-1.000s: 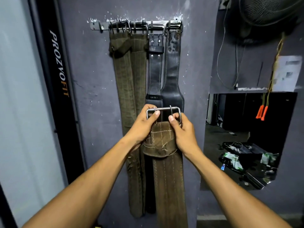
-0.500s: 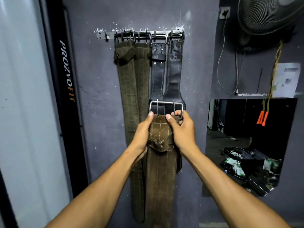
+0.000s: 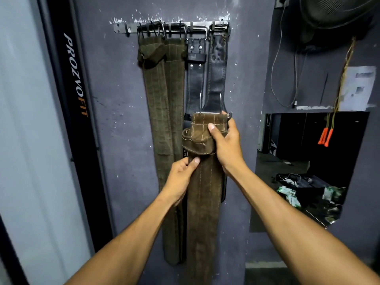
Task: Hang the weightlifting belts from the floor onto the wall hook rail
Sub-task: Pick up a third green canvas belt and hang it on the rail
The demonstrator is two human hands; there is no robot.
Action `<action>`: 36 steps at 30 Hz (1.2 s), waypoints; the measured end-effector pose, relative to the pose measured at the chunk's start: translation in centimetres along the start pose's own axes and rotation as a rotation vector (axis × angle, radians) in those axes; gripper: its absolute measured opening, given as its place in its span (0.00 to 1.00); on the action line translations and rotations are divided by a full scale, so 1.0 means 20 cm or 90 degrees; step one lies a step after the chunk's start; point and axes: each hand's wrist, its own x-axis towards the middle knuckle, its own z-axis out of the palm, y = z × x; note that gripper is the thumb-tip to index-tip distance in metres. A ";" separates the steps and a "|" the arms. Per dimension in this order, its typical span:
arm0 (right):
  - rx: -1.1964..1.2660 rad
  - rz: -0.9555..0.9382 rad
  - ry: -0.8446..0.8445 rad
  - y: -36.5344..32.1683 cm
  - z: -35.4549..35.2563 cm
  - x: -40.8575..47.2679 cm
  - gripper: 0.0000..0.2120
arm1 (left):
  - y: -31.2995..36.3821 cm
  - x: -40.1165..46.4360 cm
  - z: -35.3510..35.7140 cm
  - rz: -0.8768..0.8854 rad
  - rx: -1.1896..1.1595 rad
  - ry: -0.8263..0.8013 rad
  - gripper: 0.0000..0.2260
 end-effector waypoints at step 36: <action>0.101 0.056 -0.082 0.11 -0.05 0.19 0.13 | -0.16 -0.02 -0.06 -0.169 -0.138 -0.074 0.34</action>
